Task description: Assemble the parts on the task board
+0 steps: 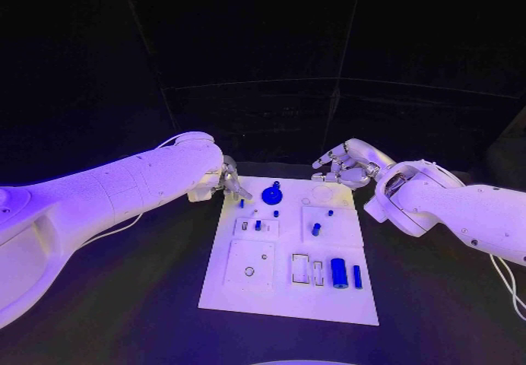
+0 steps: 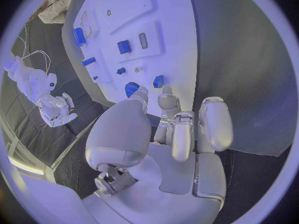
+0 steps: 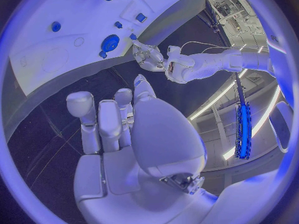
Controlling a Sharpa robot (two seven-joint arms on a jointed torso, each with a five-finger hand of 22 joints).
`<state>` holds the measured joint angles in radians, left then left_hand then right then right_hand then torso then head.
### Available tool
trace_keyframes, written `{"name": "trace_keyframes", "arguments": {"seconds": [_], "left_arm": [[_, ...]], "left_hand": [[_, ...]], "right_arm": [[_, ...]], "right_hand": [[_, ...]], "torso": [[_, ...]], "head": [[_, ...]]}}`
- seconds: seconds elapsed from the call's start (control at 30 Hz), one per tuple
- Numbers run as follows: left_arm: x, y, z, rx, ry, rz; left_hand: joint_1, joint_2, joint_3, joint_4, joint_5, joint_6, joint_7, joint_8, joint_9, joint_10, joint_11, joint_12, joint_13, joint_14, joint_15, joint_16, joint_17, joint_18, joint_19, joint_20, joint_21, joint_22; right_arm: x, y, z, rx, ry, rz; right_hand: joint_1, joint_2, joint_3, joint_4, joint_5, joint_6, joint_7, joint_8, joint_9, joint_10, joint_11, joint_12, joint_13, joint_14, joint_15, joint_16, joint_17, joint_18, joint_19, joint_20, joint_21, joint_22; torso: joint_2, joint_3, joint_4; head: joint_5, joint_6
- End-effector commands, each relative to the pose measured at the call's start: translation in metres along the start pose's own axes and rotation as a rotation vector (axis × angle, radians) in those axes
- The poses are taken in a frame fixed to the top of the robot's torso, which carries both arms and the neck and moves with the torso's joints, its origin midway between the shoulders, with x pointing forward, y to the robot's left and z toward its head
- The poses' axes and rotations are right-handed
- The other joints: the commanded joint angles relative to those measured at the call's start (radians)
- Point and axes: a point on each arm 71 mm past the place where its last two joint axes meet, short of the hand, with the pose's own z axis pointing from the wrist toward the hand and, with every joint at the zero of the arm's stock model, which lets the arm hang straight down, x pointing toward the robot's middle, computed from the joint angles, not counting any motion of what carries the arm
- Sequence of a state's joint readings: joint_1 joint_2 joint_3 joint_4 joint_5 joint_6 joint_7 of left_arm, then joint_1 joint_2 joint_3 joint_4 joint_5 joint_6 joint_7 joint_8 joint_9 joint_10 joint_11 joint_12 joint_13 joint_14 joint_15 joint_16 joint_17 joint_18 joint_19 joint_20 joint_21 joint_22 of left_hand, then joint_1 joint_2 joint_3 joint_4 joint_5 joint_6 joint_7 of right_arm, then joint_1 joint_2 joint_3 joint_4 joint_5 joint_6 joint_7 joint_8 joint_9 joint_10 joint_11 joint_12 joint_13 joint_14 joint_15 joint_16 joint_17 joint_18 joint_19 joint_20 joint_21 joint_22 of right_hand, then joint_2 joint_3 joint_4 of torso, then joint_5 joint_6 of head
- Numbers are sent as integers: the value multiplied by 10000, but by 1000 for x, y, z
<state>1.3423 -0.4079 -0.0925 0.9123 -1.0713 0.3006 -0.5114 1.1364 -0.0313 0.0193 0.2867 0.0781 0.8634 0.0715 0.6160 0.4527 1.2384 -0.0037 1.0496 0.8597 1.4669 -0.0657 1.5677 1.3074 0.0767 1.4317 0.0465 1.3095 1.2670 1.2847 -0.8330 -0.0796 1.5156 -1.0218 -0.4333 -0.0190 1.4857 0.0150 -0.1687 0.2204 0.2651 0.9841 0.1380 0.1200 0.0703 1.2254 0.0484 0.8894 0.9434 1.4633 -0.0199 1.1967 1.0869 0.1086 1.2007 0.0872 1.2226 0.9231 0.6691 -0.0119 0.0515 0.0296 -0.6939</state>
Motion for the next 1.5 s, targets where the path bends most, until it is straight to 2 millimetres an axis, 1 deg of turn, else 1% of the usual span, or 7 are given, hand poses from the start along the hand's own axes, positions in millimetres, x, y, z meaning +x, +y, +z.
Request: {"name": "trace_keyframes", "arguments": {"seconds": [0.03,0.37,0.67,1.0,1.33,1.4,1.5], "left_arm": [[1,-2,0,123,187,195],[2,-2,1,129,207,195],[2,-2,3,52,232,198],[4,-3,4,-18,378,253],[5,-3,4,-56,455,298],[5,-3,4,-56,407,272],[5,-4,4,-30,338,235]], "left_hand": [[99,82,-89,-10,-17,46,-8,66,-21,88,7,57,17,1039,4,31,2634,-20,95,-15,44,22],[267,149,-106,-34,-11,74,-20,74,-51,104,-7,70,12,1039,-8,31,2634,-24,104,-29,52,41],[451,277,-98,-51,-2,112,-30,88,-83,121,-16,85,9,1039,-16,31,2634,-27,111,-39,59,61],[593,327,-97,-83,-1,154,-41,111,-96,135,-26,99,16,1039,-22,31,2634,-31,117,-45,69,82],[667,367,-96,-93,0,192,-52,130,-104,158,-33,125,42,1039,-25,31,2634,-32,119,-48,71,90],[700,384,-97,-98,-1,212,-57,140,-107,165,-38,131,44,1039,-28,31,2634,-33,120,-50,71,93],[846,508,-49,-130,6,246,-70,153,-124,184,-50,143,46,1039,-36,31,2634,-30,116,-58,62,91]], "right_arm": [[0,2,1,-90,40,-32],[1,3,1,-119,59,-26],[1,3,2,-140,80,-24],[2,4,2,-155,99,-20],[2,4,2,-153,120,-16],[2,4,2,-153,123,-15],[2,4,2,-153,125,-15]], "right_hand": [[-36,2,-58,4,29,77,-16,45,-10,-60,-1,-15,-5,65,-51,-55,-2,195,-80,-5,-69,-10],[-30,10,-60,6,55,78,-16,46,-10,-57,-1,-8,1,68,-52,-55,4,194,-73,-6,-69,-5],[-26,15,-60,7,68,79,-16,47,-10,-57,-1,-9,-1,69,-52,-57,5,195,-76,-7,-76,-14],[-24,22,-60,9,77,82,-16,48,-9,-49,-2,5,11,75,-53,-45,24,195,-72,-7,-76,-12],[-20,30,-58,10,85,84,-17,49,-9,-44,-3,12,16,78,-53,-40,32,194,-69,-8,-76,-11],[-20,30,-58,10,85,84,-17,49,-9,-44,-3,12,16,78,-53,-40,32,194,-69,-8,-76,-11],[-20,30,-58,10,85,84,-17,49,-9,-44,-3,12,16,78,-53,-40,32,194,-69,-8,-76,-11]], "torso": [[-4,0,3],[-4,3,8],[-8,11,-16],[2,7,15],[-2,-2,6],[-3,5,9],[-5,8,13]], "head": [[-7,-16],[-39,-20],[-32,-52],[-52,-51],[-66,-95],[-64,-93],[-68,-94]]}}
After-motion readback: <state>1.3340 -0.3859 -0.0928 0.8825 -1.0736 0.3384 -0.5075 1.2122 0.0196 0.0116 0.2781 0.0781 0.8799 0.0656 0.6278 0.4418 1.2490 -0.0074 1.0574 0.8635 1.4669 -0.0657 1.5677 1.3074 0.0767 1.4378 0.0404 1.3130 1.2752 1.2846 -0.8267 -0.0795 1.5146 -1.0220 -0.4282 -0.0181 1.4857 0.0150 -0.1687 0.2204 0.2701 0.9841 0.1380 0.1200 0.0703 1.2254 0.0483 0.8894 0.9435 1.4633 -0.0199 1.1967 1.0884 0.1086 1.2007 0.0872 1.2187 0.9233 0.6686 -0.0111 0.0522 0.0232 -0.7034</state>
